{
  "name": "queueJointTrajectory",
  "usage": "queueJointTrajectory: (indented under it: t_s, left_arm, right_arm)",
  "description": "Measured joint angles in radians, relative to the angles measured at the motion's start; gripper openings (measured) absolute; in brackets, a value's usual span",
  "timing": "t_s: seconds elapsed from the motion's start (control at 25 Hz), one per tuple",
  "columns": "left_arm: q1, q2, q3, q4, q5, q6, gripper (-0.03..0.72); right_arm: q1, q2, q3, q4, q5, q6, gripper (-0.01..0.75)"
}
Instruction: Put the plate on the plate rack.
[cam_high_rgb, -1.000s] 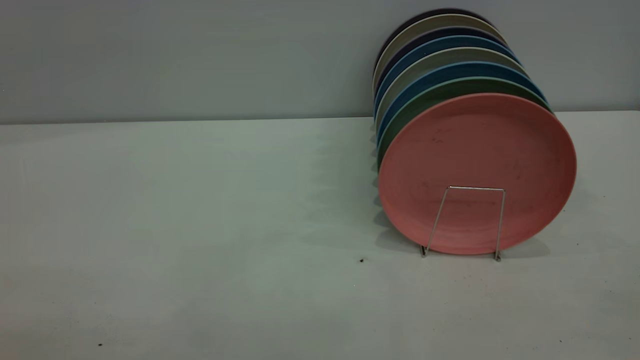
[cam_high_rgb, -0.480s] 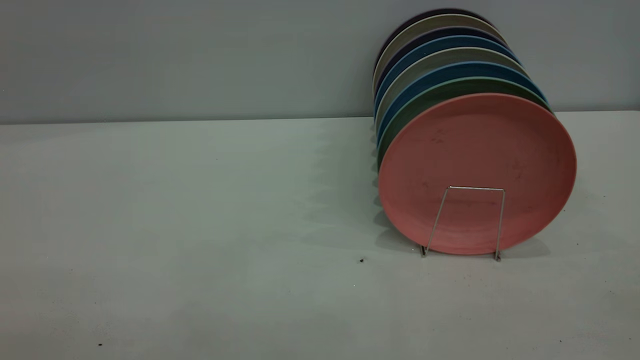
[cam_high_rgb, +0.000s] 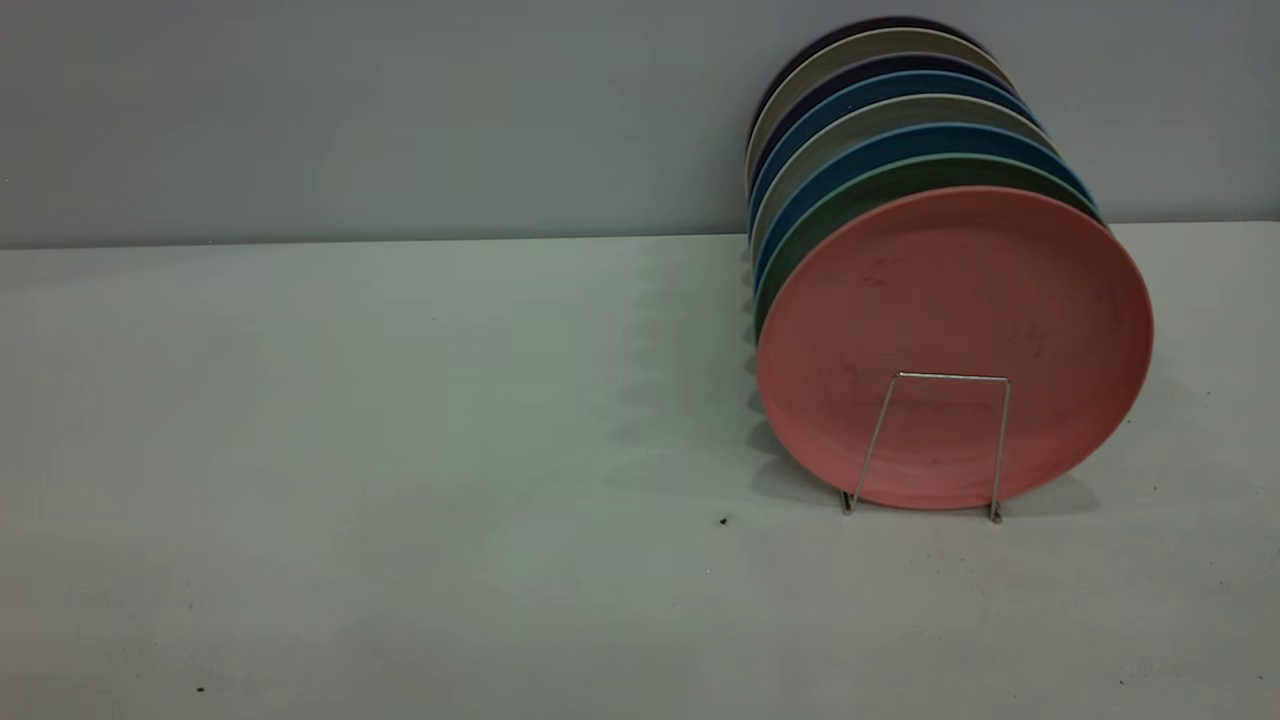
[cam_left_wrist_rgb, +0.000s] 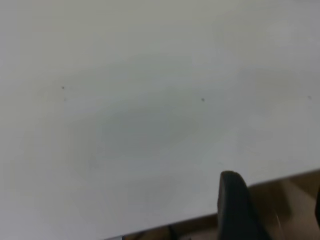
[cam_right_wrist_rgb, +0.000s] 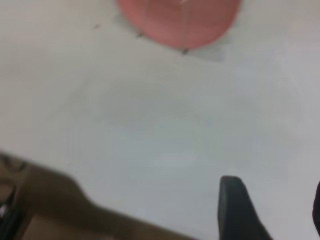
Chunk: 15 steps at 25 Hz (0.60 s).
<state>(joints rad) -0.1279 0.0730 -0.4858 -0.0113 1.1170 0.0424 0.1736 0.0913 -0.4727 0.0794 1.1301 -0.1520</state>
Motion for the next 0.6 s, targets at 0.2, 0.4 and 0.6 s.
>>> queueJointTrajectory:
  t_s: [0.2,0.4,0.6]
  left_arm:
    - [0.069,-0.083,0.000,0.000,0.008,0.000,0.417]
    - [0.074,-0.095,0.000,-0.001,0.011,0.000,0.417]
    - [0.085,-0.095,0.000,-0.001,0.012,0.000,0.417]
  right_arm:
    - [-0.126,-0.098,0.000,0.000,0.004,0.000,0.380]
    - [-0.137,-0.108,0.000,0.001,0.004,0.000,0.380]
    - [-0.137,-0.108,0.000,0.001,0.004,0.000,0.380]
